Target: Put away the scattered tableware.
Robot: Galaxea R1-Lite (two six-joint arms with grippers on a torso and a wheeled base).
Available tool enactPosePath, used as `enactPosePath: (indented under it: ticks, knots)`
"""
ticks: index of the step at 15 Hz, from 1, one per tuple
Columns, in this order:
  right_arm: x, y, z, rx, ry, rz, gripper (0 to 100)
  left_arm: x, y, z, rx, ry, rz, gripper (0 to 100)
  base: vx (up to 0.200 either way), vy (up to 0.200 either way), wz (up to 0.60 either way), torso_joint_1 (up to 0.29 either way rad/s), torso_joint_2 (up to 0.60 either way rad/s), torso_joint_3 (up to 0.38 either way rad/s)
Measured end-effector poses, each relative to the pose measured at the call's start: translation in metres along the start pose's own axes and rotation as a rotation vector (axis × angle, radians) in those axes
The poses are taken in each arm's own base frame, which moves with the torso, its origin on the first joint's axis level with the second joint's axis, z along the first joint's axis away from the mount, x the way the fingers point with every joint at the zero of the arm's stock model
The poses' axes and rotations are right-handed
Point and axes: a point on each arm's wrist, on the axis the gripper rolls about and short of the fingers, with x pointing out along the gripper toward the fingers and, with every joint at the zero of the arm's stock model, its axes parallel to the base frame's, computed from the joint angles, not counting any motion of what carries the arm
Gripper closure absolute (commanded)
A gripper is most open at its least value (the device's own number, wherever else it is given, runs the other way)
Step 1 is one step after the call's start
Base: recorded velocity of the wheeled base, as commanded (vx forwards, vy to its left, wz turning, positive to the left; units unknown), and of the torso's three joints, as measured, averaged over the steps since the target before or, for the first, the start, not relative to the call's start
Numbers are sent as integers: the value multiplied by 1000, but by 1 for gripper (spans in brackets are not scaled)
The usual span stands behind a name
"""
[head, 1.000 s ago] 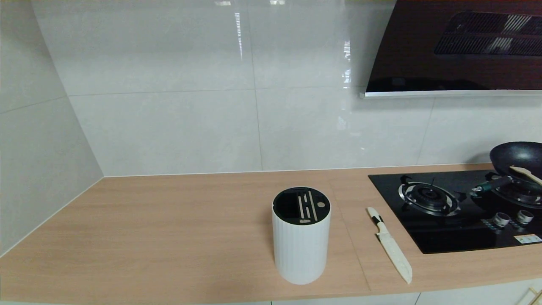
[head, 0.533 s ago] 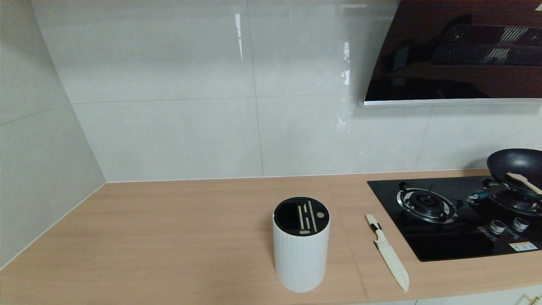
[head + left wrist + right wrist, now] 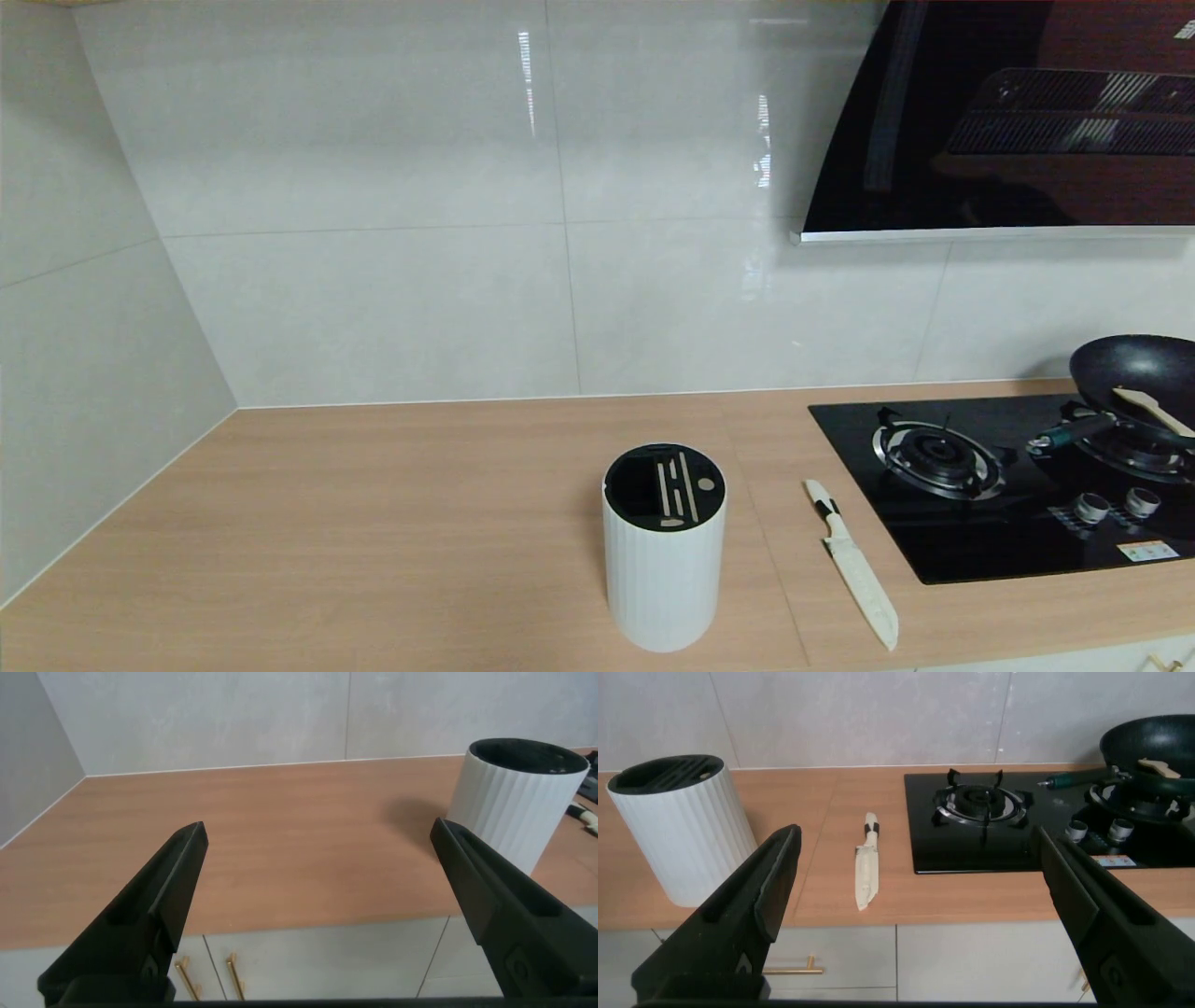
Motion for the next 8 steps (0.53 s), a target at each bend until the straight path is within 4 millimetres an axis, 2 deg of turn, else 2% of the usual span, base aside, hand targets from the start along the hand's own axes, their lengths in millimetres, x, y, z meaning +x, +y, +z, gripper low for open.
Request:
enactPosePath:
  ticks: [8]
  knots:
    - [0, 0, 0, 1, 0, 1, 0, 0, 0, 0, 1, 0, 0, 0, 0, 0, 0, 0, 0, 0]
